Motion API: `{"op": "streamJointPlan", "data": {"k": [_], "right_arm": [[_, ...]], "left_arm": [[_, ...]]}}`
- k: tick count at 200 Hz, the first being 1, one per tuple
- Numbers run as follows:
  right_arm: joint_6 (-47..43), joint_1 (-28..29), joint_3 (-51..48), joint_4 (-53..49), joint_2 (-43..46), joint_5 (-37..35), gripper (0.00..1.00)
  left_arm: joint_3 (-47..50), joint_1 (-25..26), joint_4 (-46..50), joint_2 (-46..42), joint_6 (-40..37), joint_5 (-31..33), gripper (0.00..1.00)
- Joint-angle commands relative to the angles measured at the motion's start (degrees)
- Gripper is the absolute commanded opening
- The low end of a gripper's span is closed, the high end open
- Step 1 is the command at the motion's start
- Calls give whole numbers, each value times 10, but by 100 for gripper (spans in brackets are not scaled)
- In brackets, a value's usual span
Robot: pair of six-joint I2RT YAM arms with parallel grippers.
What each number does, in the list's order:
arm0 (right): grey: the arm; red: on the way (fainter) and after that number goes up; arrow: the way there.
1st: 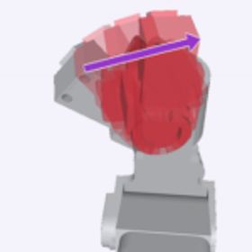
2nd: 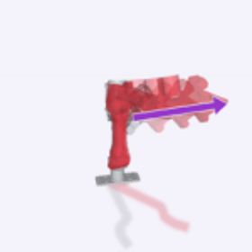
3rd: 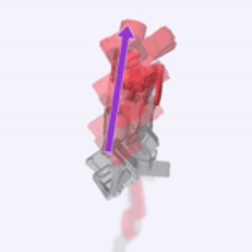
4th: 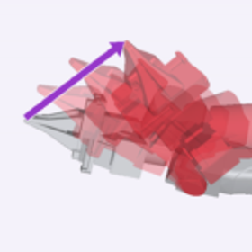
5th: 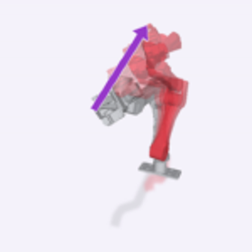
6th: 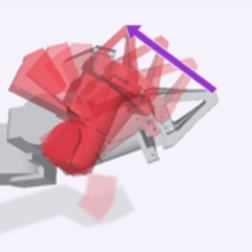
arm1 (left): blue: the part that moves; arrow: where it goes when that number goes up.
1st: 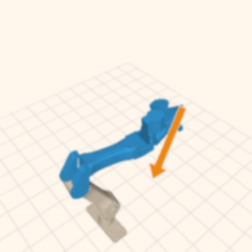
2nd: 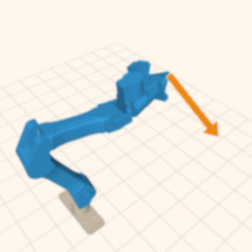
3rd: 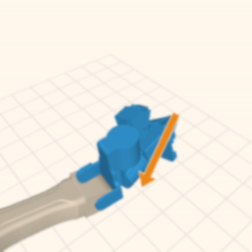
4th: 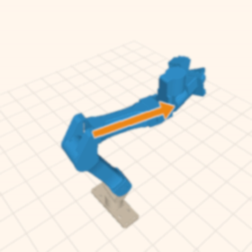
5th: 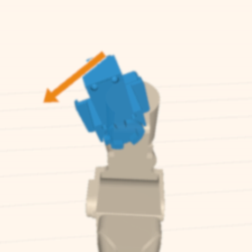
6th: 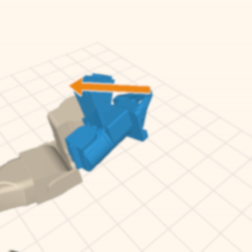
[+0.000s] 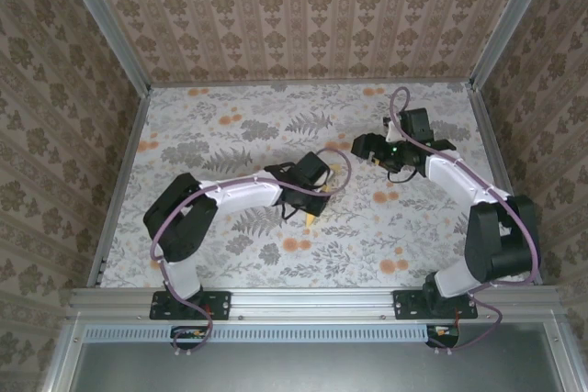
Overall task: Fold a paper plane with a square sheet of paper (fold left side to right side)
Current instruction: Fold the wing for the fifth time at the center of the table.
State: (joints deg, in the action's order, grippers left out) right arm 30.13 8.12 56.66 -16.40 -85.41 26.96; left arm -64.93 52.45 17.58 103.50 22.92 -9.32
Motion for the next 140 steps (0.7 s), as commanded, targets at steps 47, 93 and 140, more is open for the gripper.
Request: {"op": "streamJointPlan", "data": {"k": [47,93,140], "right_arm": [[-7,27,-100,79,-23,21,83],[29,63,-132,168,-49,17,76],[35,96,-123,196,-85,11,74]], "left_arm": [[97,-70,-243,0,160,-228,0],[141,-99,-361,9,237,-271,0],[168,-122,-390,19,256,-309,0]]}}
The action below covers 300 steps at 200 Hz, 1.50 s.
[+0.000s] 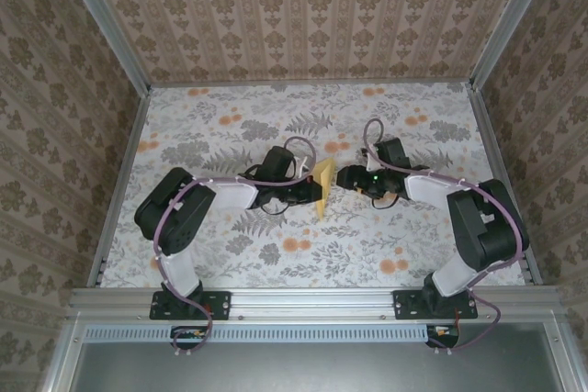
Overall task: Fold a paper plane with a square sheet of paper (fold left side to right side)
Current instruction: Fold the wing for the fifth time at the center of the table.
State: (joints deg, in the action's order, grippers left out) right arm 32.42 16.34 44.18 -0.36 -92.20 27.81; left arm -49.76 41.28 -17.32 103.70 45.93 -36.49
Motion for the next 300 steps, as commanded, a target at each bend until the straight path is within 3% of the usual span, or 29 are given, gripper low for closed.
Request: {"op": "streamJointPlan", "data": {"k": [1,79,197,226,300], "right_arm": [[12,15,3,36,-18,2,74],[57,44,11,102,-60,-10,69],[107,64,66,99,-133,-39,52],[106,65,69,79,-141,-45,49],[102,64,75,69,-154,-43,47]], "left_arm": [[17,-11,-43,17,26,-38,0],[55,-30,-146,48,63,-64,0],[58,-35,-135,48,60,-56,0],[54,-36,-124,43,56,-56,11],[42,-53,-91,26,36,-57,27]]}}
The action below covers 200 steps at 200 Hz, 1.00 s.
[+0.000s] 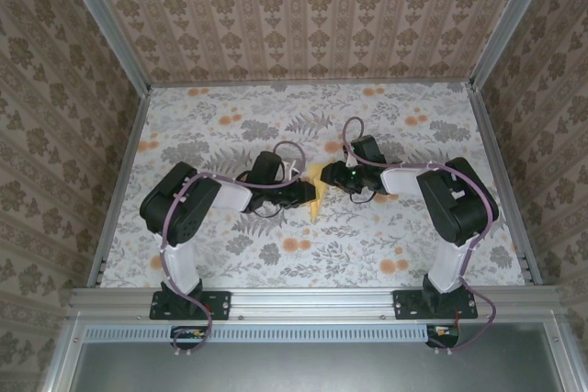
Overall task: Fold a paper plane with a square sheet of paper (fold left side to right side)
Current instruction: Fold the wing for the fifth time at the center of the table.
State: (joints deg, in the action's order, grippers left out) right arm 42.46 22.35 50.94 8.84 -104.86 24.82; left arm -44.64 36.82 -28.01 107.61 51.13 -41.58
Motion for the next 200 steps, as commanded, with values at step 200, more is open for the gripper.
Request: {"op": "streamJointPlan", "data": {"k": [200], "right_arm": [[17,-25,69,-65,16,3,77]], "left_arm": [[-72,-32,141,-4,-122,-7,0]]}}
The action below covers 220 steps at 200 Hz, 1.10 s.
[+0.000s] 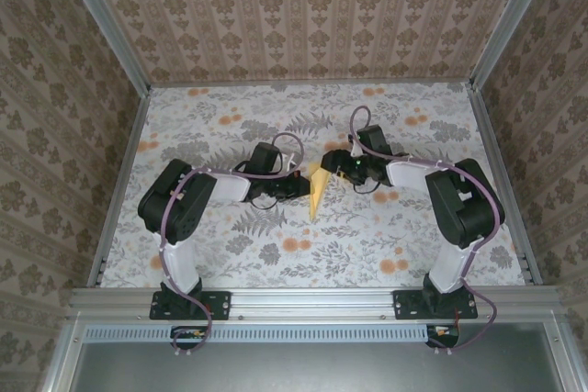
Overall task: Fold a paper plane with a square sheet of paper (fold left side to right side)
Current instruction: Fold the wing for the fifth time at the center of the table.
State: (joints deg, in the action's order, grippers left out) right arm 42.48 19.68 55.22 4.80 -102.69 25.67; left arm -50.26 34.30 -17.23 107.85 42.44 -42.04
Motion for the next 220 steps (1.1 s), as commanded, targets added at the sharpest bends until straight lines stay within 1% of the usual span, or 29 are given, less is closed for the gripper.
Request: {"op": "streamJointPlan", "data": {"k": [1,22,57,130,160,192,220], "right_arm": [[17,2,27,-24,-7,-7,77],[28,4,40,-25,-19,-11,81],[31,10,65,-45,-42,-11,81],[36,22,83,-48,-72,-11,82],[31,25,94,-80,-85,-21,82],[23,26,104,-135,-94,-39,83],[16,26,105,-149,-102,-43,83]], "left_arm": [[-16,-7,33,-6,-35,-2,0],[-17,-10,41,-7,-43,0,0],[-14,-13,43,-6,-46,1,0],[-17,-15,47,-5,-49,2,0],[-23,-15,57,-5,-57,2,0],[-33,-18,77,-1,-71,4,0],[-51,-19,100,7,-88,1,0]]}}
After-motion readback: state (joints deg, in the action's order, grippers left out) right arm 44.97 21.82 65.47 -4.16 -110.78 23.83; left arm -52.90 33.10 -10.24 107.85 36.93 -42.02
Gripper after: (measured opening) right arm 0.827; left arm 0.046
